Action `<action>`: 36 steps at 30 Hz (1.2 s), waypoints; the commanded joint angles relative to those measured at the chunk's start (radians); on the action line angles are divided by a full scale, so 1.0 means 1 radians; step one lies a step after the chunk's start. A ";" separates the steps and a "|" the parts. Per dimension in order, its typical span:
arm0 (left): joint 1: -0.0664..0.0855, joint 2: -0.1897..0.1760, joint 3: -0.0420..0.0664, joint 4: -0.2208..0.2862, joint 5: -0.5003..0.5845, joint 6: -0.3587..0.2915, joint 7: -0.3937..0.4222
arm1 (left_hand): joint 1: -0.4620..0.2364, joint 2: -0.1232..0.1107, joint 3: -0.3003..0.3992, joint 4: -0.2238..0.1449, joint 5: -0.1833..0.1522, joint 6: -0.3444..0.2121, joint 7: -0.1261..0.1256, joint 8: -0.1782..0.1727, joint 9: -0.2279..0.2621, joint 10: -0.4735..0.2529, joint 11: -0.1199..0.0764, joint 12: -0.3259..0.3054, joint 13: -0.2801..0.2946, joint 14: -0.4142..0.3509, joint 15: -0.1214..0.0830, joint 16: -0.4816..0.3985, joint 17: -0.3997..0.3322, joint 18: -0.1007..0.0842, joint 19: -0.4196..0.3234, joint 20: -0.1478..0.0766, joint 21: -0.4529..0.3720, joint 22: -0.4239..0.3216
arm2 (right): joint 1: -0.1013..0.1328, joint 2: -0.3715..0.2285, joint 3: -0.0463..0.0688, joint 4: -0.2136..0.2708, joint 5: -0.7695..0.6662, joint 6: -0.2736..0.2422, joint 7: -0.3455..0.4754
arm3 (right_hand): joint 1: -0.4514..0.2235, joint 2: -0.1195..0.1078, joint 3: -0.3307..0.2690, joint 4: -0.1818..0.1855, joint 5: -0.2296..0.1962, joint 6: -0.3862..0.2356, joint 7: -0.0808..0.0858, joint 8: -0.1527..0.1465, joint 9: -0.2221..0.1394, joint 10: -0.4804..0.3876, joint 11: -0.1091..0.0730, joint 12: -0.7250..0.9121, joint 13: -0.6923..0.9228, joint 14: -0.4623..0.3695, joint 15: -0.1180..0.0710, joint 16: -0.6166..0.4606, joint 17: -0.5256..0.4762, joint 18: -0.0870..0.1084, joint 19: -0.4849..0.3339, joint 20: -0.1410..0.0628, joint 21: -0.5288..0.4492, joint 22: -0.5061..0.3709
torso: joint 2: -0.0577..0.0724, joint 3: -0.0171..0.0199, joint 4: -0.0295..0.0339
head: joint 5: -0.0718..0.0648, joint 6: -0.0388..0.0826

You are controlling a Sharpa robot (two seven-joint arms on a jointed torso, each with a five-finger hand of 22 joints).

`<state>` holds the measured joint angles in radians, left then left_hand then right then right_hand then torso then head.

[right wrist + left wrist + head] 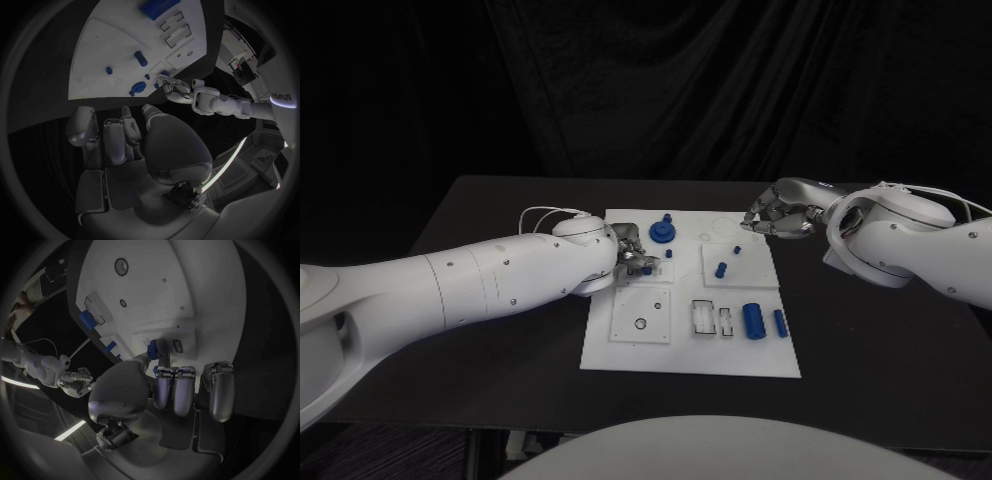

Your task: Assemble the parts on the task board

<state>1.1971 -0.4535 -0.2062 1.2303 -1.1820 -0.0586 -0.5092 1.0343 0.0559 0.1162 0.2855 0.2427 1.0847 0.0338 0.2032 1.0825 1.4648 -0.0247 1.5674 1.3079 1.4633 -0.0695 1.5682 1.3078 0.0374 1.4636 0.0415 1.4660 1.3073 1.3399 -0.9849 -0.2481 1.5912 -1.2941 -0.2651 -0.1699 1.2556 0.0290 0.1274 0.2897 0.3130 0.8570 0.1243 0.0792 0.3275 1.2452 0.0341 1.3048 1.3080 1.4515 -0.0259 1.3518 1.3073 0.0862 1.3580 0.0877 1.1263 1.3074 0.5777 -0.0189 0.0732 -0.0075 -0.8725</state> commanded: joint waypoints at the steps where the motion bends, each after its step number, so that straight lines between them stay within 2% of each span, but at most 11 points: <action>1: -0.008 -0.001 -0.005 -0.001 0.004 0.007 -0.001 | 0.011 0.000 -0.006 0.001 0.002 0.002 -0.003 0.007 0.006 0.106 -0.008 0.003 0.263 0.107 -0.008 0.003 0.263 0.002 0.006 -0.004 -0.005 0.155 | -0.003 -0.002 0.001 0.001 -0.006 0.008 -0.019 | 0.005 -0.005 0.006 0.001 0.005 0.007 -0.002 -0.002 -0.001 -0.004 0.001 -0.005 0.033 -0.006 0.002 -0.005 0.044 0.007 -0.005 -0.001 -0.005 0.140 | 0.000 0.0004 0.0007 | -0.001 0.000; 10: -0.008 -0.003 -0.005 0.002 0.004 -0.008 0.014 | 0.022 0.003 -0.007 -0.002 0.013 0.000 -0.006 0.018 0.027 0.106 -0.011 0.003 0.263 0.107 -0.010 0.003 0.263 0.003 0.006 -0.006 -0.006 0.155 | -0.003 -0.002 0.001 0.002 -0.006 0.009 -0.020 | 0.005 -0.005 0.006 0.001 0.005 0.007 -0.002 -0.002 -0.001 -0.004 0.001 -0.005 0.033 -0.006 0.002 -0.005 0.044 0.007 -0.005 -0.001 -0.005 0.140 | 0.000 0.0001 0.0002 | 0.002 0.000; 11: -0.009 -0.003 -0.005 0.003 0.004 -0.009 0.017 | 0.033 0.002 -0.007 -0.006 0.029 -0.002 -0.008 0.023 0.039 0.106 -0.012 0.003 0.263 0.107 -0.012 0.003 0.263 0.003 0.006 -0.008 -0.006 0.156 | -0.003 -0.002 0.001 0.002 -0.006 0.009 -0.020 | 0.005 -0.005 0.006 0.001 0.005 0.007 -0.002 -0.002 -0.001 -0.004 0.001 -0.005 0.033 -0.006 0.002 -0.005 0.044 0.007 -0.005 -0.001 -0.005 0.140 | 0.000 0.0001 0.0003 | 0.002 0.000; 16: -0.009 -0.004 -0.005 0.005 0.004 -0.011 0.028 | 0.054 0.000 -0.005 -0.012 0.045 -0.007 -0.010 0.028 0.055 0.106 -0.015 0.003 0.263 0.107 -0.013 0.003 0.263 0.003 0.005 -0.010 -0.008 0.156 | -0.003 -0.002 0.001 0.001 -0.006 0.008 -0.020 | 0.005 -0.005 0.006 0.001 0.005 0.007 -0.002 -0.002 -0.001 -0.004 0.001 -0.005 0.033 -0.006 0.002 -0.005 0.044 0.007 -0.005 -0.001 -0.005 0.140 | 0.000 -0.0001 0.0000 | 0.003 0.000; 36: -0.009 -0.014 -0.005 0.014 0.004 -0.052 0.042 | 0.104 0.001 0.014 -0.027 0.061 -0.015 -0.014 0.027 0.071 0.106 -0.018 0.003 0.263 0.107 -0.016 0.003 0.263 0.003 0.005 -0.013 -0.010 0.157 | -0.003 -0.002 0.001 -0.001 -0.006 -0.001 -0.018 | 0.004 -0.004 0.007 0.001 0.005 0.008 -0.002 -0.002 -0.002 -0.003 0.001 -0.005 0.032 -0.006 0.002 -0.005 0.044 0.007 -0.006 -0.001 -0.006 0.139 | -0.001 0.0001 -0.0010 | 0.006 0.000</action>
<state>1.1911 -0.4669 -0.2104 1.2414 -1.1822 -0.0915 -0.4812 1.1266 0.0590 0.1289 0.2618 0.2978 1.0737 0.0232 0.2286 1.1521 1.4688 -0.0353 1.5674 1.3079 1.4671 -0.0806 1.5682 1.3075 0.0373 1.4674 0.0377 1.4621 1.3080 1.3391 -0.9861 -0.2481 1.5904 -1.2941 -0.2624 -0.1731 1.2556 0.0290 0.1285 0.2909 0.3130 0.8570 0.1243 0.0792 0.3268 1.2452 0.0341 1.3048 1.3077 1.4515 -0.0259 1.3518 1.3073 0.0862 1.3580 0.0877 1.1249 1.3080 0.5766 -0.0186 0.0723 -0.0024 -0.8725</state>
